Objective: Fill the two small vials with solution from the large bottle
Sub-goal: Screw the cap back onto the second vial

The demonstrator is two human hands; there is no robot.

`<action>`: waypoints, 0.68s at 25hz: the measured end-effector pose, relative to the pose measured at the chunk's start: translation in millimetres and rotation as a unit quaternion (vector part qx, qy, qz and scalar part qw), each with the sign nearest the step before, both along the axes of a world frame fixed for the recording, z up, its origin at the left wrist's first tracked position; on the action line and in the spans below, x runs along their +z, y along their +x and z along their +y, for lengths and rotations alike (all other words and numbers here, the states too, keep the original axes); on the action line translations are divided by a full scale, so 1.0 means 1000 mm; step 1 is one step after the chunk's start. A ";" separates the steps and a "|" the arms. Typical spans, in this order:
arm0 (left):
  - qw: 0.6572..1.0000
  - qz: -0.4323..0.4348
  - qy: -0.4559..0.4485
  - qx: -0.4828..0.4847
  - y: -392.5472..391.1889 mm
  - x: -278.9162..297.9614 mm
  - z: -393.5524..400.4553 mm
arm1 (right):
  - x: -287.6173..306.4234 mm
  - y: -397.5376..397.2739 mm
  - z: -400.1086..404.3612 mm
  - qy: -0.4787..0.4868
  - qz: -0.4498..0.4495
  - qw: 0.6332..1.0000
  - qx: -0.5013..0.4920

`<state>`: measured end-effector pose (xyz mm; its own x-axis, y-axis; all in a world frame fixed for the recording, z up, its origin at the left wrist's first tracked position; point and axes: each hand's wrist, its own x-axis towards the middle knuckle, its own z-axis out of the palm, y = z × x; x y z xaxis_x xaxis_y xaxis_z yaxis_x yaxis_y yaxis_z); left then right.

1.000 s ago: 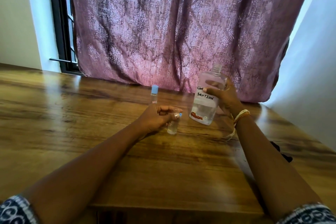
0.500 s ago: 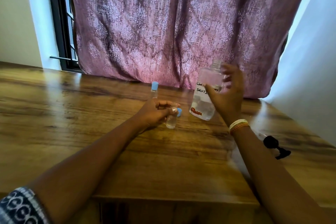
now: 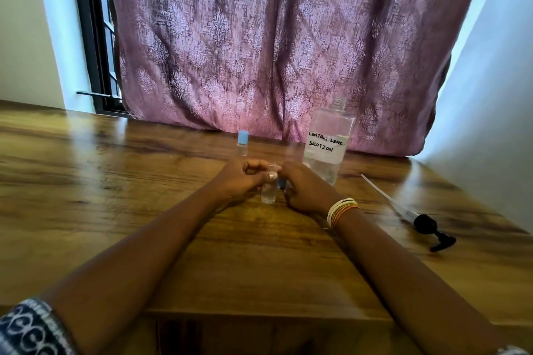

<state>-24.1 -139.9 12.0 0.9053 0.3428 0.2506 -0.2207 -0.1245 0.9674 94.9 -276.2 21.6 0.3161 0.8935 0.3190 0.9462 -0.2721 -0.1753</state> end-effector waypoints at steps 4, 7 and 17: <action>1.000 0.007 -0.012 0.008 0.001 -0.001 0.001 | 0.001 0.000 -0.002 -0.007 -0.047 0.999 -0.026; 1.000 0.012 -0.011 0.007 0.001 -0.001 0.001 | 0.002 -0.002 -0.002 0.093 0.060 0.994 -0.025; 1.000 -0.004 0.002 0.000 0.000 -0.001 -0.001 | 0.018 -0.020 0.001 0.367 0.306 0.878 0.040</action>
<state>-24.0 -141.4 10.6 0.9031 0.3421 0.2597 -0.2290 -0.1279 0.9650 74.6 -275.7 39.1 0.5738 0.5460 0.6105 0.6253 0.1892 -0.7571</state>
